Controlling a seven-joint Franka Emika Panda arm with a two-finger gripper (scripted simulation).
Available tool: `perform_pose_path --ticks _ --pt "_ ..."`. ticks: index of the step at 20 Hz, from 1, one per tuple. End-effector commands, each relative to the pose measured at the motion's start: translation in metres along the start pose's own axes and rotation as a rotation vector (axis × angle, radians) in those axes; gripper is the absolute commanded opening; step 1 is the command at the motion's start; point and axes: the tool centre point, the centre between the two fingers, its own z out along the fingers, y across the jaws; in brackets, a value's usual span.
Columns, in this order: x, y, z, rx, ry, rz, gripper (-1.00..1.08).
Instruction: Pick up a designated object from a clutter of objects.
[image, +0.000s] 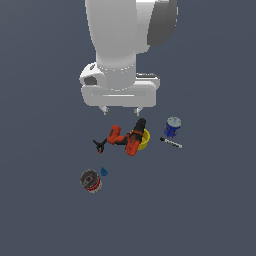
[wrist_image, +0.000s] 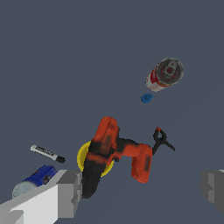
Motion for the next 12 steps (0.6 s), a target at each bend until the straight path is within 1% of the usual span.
perform_pose_path --ticks 1,8,12 --pt "0.000 0.000 0.000 0.000 0.000 0.000 0.68" --pt "0.001 -0.014 -0.003 0.002 0.010 -0.037 0.68" --pt "0.000 -0.014 -0.002 0.004 0.008 -0.035 0.68"
